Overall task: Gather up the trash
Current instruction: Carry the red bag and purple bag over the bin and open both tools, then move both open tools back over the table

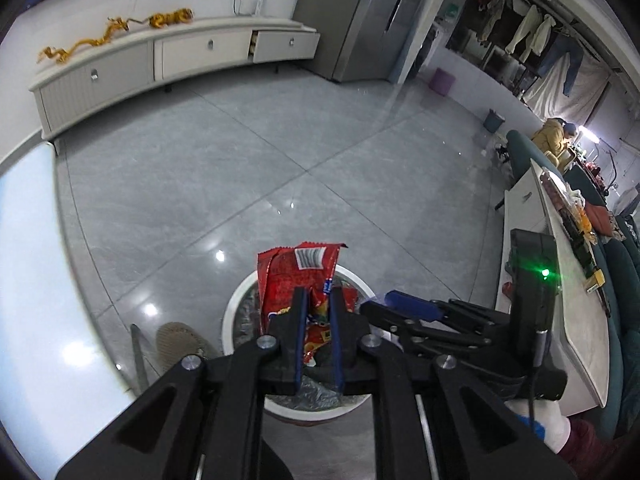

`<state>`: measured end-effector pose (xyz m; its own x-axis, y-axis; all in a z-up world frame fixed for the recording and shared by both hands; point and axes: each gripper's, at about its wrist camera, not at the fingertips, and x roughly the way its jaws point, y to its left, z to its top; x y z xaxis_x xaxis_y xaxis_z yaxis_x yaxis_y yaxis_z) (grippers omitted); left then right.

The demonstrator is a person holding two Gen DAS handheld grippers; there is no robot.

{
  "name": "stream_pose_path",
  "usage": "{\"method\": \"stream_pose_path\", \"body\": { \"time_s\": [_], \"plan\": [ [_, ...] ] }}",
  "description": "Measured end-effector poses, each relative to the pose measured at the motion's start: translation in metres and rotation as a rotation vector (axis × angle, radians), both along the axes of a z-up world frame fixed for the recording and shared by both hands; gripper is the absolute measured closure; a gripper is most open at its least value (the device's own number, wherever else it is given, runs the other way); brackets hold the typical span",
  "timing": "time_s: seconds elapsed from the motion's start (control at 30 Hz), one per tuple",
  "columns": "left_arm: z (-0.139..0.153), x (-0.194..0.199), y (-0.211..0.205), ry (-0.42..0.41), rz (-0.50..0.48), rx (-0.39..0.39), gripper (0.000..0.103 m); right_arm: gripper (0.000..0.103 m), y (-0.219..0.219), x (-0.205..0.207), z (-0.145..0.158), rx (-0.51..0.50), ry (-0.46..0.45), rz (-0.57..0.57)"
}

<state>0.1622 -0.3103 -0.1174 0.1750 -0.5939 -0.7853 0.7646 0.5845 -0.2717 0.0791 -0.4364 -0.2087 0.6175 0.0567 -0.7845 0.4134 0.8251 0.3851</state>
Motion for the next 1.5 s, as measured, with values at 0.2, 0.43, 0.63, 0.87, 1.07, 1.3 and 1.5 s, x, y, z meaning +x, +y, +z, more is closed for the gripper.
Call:
{"method": "stream_pose_path", "body": {
  "time_s": [0.2, 0.43, 0.63, 0.87, 1.07, 1.3, 1.5],
  "plan": [
    [-0.02, 0.007, -0.016, 0.045, -0.002, 0.015, 0.065, 0.05, -0.01, 0.002, -0.019, 0.011, 0.045, -0.035],
    [-0.022, 0.007, -0.014, 0.056, 0.012, 0.014, 0.061, 0.048, -0.017, -0.009, -0.017, 0.01, 0.053, -0.073],
    [-0.007, -0.002, -0.003, 0.018, 0.048, 0.008, 0.061, 0.047, -0.014, -0.024, 0.003, -0.008, 0.023, -0.092],
    [0.014, -0.016, 0.02, -0.025, 0.089, 0.002, 0.051, 0.047, 0.007, -0.032, 0.03, -0.052, -0.014, -0.055],
    [0.034, -0.034, 0.045, -0.124, 0.117, 0.034, 0.051, 0.047, 0.027, -0.039, 0.05, -0.066, -0.048, -0.026],
    [0.055, -0.045, 0.087, -0.222, 0.177, 0.048, 0.051, 0.047, 0.059, -0.047, 0.077, -0.103, -0.086, 0.02],
    [0.072, -0.055, 0.136, -0.279, 0.251, 0.019, 0.045, 0.046, 0.09, -0.052, 0.103, -0.143, -0.114, 0.06]
  ]
}}
